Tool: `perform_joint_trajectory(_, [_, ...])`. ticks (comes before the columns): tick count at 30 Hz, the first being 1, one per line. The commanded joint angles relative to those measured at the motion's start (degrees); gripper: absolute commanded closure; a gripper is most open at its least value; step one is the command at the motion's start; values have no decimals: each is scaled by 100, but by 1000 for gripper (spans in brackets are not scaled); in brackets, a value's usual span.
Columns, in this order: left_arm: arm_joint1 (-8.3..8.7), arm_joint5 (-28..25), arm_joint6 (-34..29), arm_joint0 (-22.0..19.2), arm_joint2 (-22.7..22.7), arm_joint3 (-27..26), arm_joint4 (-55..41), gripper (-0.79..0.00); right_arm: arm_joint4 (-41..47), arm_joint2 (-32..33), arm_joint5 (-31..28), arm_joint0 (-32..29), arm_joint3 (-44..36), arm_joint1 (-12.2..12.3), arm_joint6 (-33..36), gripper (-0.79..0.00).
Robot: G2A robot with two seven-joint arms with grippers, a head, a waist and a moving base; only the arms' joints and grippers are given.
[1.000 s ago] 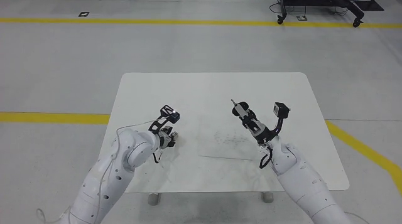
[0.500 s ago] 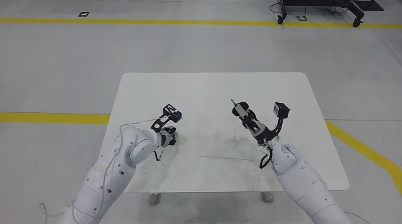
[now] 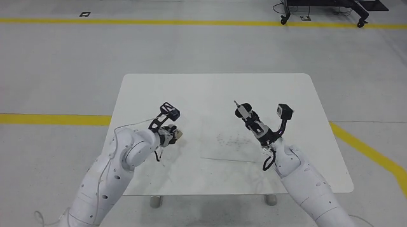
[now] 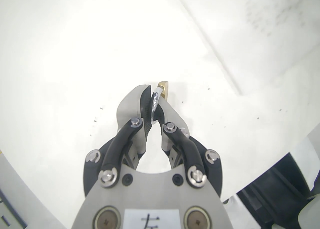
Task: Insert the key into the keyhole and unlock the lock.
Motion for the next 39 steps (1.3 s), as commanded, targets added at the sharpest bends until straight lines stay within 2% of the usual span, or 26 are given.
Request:
perform_joint_trajectory(1, [-11,-110,648,-33,-123,37,-299,0,0,0,0,0,0,0,0,0])
perform_joint_trajectory(5, [-37,-416,1496,-228,-197,140,-433,0,0,0,0,0,0,0,0,0])
perform_joint_trajectory(7, [-28,-685,1729,-339,-85,41,125,0,0,0,0,0,0,0,0,0])
perform_joint_trajectory(14, [-33,-669,1789,-311,-88,69,61,0,0,0,0,0,0,0,0,0])
perform_joint_trajectory(17, [-101,-708,2143,-357,-132,547,-1017,0,5,0,41,-3,-6,-2,-2,0])
perform_joint_trajectory(20, [-203,-1090,2318,-598,-179,1340,-2767,0,206,-137,564,82,-56,-100,-237,0])
perform_joint_trajectory(23, [-270,-1603,1961,-864,-124,2044,-4065,0,509,-400,812,304,63,-241,-433,0])
perform_joint_trajectory(30, [-309,-2653,738,-1217,-39,2878,-6013,0,760,-1036,955,874,467,-586,-676,0])
perform_joint_trajectory(33, [-303,-2789,283,-1416,22,3098,-6161,0,904,-1215,937,1101,744,-723,-767,0])
perform_joint_trajectory(36, [-325,-2919,133,-1491,97,3238,-6451,0,897,-1421,1048,1327,1075,-855,-692,0])
perform_joint_trajectory(39, [-332,-2963,33,-1576,143,3372,-6547,0,968,-1554,908,1459,1322,-966,-662,0])
